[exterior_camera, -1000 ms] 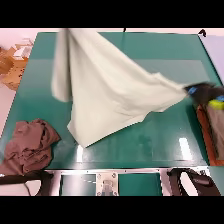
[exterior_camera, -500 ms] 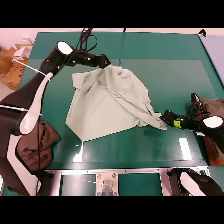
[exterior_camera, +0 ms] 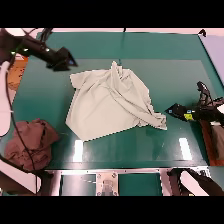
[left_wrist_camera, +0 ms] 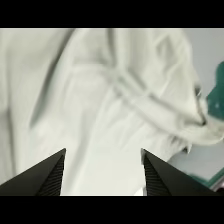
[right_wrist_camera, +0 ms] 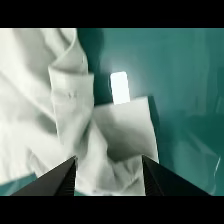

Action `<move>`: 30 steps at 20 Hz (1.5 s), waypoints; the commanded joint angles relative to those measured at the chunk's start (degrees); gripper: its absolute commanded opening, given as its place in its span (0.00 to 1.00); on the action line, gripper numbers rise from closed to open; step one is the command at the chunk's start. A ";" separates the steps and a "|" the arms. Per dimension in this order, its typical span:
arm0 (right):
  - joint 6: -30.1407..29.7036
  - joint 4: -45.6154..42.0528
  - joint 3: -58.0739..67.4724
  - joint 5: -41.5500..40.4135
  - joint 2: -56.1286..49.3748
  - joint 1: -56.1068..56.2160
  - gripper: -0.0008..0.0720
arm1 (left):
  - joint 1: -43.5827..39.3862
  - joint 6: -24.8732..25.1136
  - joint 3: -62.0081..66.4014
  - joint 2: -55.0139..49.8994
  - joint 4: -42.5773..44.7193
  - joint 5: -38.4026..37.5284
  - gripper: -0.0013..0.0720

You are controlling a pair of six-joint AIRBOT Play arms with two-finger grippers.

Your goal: Fold the shirts.

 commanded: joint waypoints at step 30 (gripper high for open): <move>-6.58 4.28 4.98 11.04 -12.28 3.30 0.04 | -10.84 10.86 -76.48 37.88 -13.40 34.42 0.04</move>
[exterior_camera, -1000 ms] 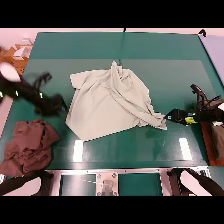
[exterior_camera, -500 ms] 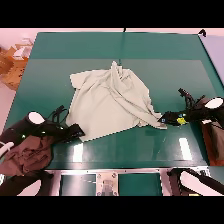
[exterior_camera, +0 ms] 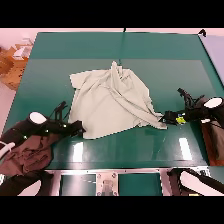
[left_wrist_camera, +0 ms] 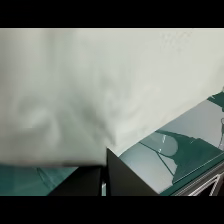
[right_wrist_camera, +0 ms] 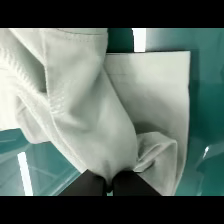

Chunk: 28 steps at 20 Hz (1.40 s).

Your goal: Fold the shirts.

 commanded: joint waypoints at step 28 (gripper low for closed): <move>6.05 14.45 24.65 -16.52 18.08 -10.10 0.04 | 0.00 -2.19 69.88 -12.39 35.65 -12.66 0.04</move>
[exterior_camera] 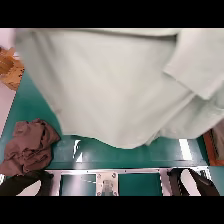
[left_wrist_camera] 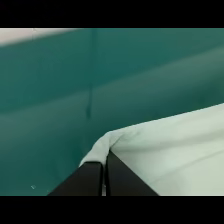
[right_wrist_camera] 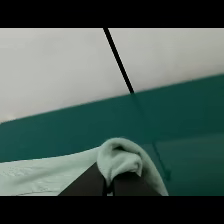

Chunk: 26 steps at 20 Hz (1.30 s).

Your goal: Fold the shirts.

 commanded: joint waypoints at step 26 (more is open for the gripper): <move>-9.40 -12.76 -22.95 13.51 -26.03 -18.95 0.39 | 22.08 -3.50 -22.21 -29.97 -14.73 -23.98 0.75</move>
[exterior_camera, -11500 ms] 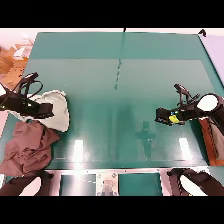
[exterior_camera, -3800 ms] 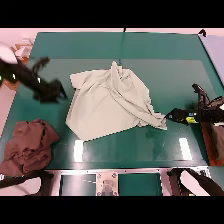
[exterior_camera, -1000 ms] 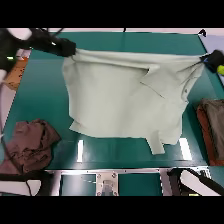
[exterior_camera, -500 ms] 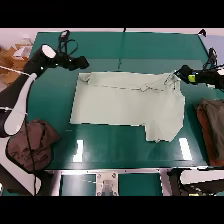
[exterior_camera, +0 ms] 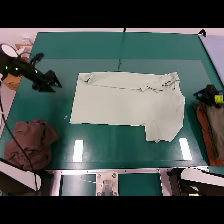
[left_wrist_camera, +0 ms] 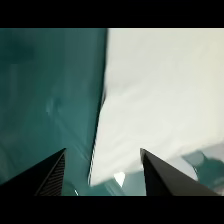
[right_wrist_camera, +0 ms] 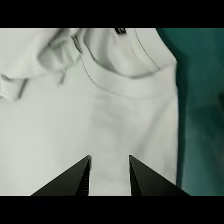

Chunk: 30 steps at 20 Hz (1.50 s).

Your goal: Fold the shirts.

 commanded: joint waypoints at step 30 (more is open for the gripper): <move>-7.37 4.11 -24.63 -6.14 -6.29 -9.62 0.59 | -10.43 11.67 -38.03 8.04 -12.04 26.53 0.05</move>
